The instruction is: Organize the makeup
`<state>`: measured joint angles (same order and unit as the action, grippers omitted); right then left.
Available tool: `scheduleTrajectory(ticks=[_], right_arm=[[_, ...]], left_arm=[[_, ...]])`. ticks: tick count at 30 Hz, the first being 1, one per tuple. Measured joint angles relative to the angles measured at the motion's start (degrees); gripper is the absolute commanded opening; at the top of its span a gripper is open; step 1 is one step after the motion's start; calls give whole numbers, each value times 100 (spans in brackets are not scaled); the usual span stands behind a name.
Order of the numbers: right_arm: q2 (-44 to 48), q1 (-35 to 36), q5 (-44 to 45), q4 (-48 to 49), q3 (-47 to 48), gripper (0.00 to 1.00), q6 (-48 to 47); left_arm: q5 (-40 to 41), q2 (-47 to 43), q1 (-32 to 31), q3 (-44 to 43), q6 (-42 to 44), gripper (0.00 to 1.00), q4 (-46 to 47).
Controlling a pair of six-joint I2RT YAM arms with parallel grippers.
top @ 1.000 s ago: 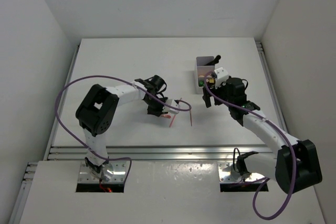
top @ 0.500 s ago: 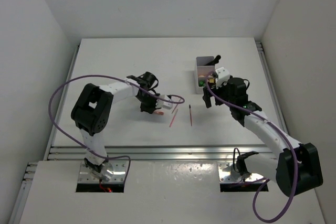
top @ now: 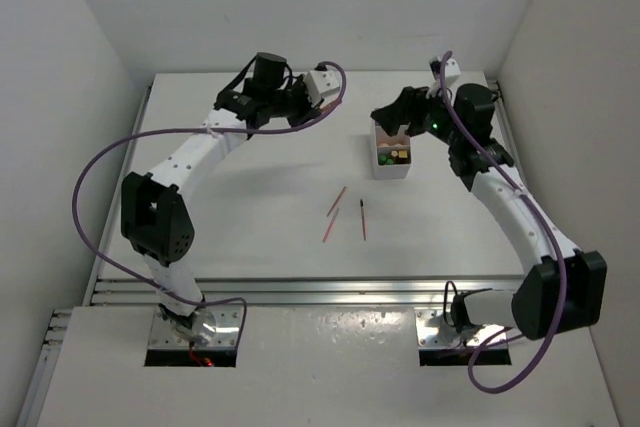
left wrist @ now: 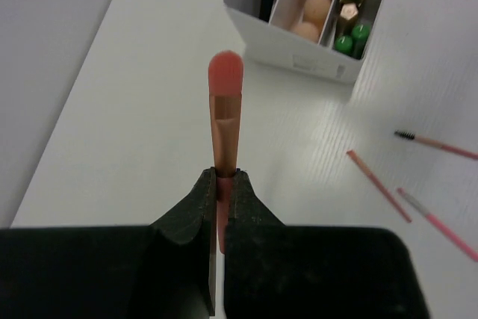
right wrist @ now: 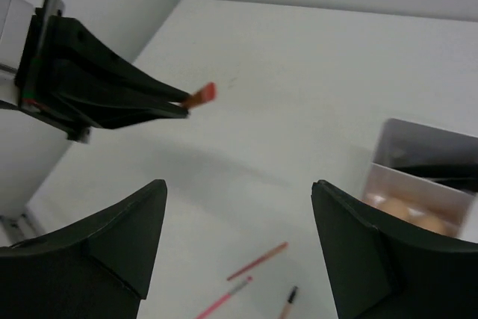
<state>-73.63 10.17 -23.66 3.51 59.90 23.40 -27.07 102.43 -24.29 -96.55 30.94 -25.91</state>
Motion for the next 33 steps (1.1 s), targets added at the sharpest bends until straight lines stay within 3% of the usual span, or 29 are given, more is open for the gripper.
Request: scheduleTrajectory(ticks=[9, 12, 17, 29, 33], right_arm=[[-942, 852, -256, 463, 184, 62, 881], [-1086, 907, -201, 557, 184, 60, 1086], [-1207, 911, 70, 1008, 90, 48, 1438], [-1410, 1062, 551, 1451, -184, 39, 1718], [-1445, 1093, 651, 1449, -192, 20, 1744]], left_arm=[[-4, -7, -426, 52, -957, 0, 428], [-13, -9, -468, 120, -1086, 0, 492], [-13, -57, -529, 315, -1178, 0, 581], [-15, -107, -730, 568, -1211, 0, 704], [-7, -109, -748, 568, -1231, 0, 734]])
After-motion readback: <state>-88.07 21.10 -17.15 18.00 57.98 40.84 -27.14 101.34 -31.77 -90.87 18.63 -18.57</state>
